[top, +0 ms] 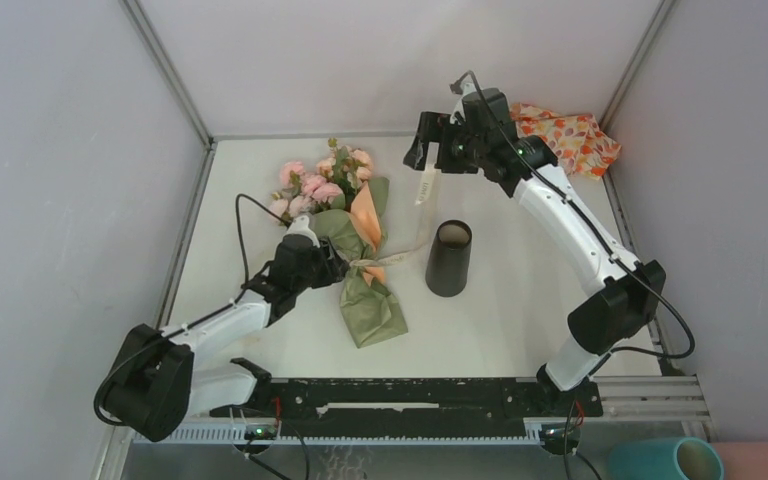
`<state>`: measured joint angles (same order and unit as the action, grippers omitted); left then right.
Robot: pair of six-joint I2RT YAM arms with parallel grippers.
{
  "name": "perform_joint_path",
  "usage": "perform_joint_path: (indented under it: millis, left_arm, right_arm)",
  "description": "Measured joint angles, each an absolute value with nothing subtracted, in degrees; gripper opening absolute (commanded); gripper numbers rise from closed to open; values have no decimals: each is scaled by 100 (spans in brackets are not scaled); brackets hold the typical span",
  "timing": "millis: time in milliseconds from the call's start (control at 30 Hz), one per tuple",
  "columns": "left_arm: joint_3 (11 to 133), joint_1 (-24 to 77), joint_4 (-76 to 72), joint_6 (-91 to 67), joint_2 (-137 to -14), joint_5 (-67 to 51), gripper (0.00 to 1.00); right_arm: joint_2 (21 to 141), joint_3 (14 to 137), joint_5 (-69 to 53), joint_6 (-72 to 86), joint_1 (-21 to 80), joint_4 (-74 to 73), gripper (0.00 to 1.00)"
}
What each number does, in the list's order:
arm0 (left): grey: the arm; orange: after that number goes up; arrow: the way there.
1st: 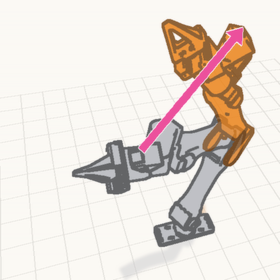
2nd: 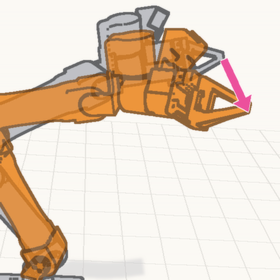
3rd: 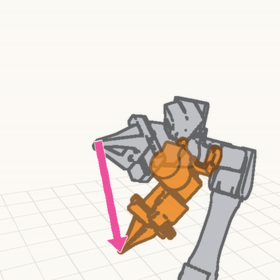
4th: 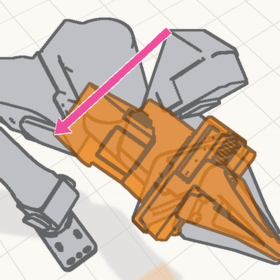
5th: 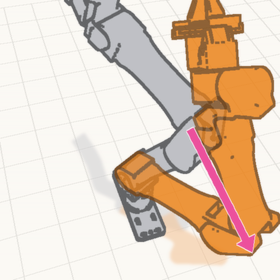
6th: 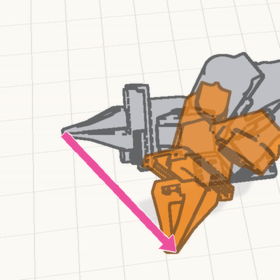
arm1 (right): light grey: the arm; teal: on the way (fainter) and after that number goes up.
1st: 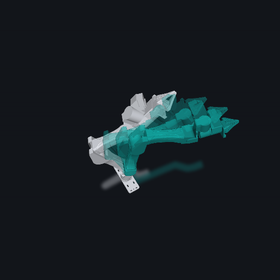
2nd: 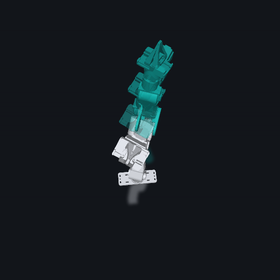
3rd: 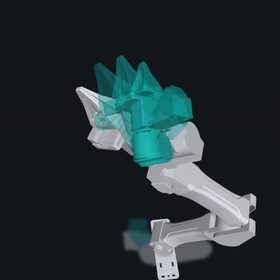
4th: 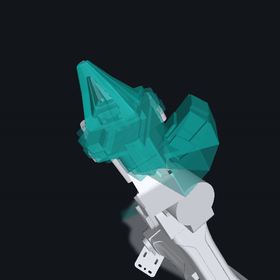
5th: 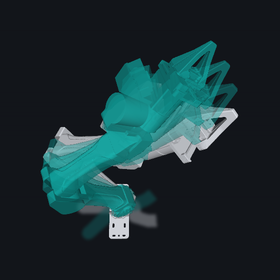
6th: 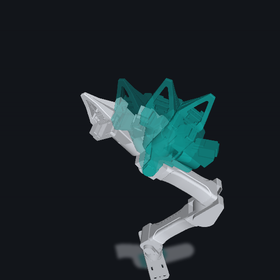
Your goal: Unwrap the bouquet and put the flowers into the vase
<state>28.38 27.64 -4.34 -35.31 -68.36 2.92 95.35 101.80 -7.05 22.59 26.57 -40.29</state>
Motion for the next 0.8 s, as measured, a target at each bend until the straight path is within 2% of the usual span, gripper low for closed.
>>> perform_joint_path:
  millis: [100,300,633,700,800]
  left_arm:
    - [2687,2764,-405,-3553,-6702,386,57]
    - [2657,2764,-646,-3553,-6923,344,49]
    - [2720,2770,-1061,-3503,-7542,233,45]
    - [2788,2777,-1094,-3487,-7625,220,41]
    - [2884,2779,-1199,-3452,-7752,222,26]
  right_arm:
    - [9310,9974,-867,2248,2709,-3870,100]
    - [9129,9896,-1109,2250,2705,-3645,100]
    - [9098,9421,-1315,2261,2882,-3481,100]
    - [9098,9421,-1315,2255,3026,-3472,99]
    - [9139,9421,-1302,2226,3395,-3468,91]
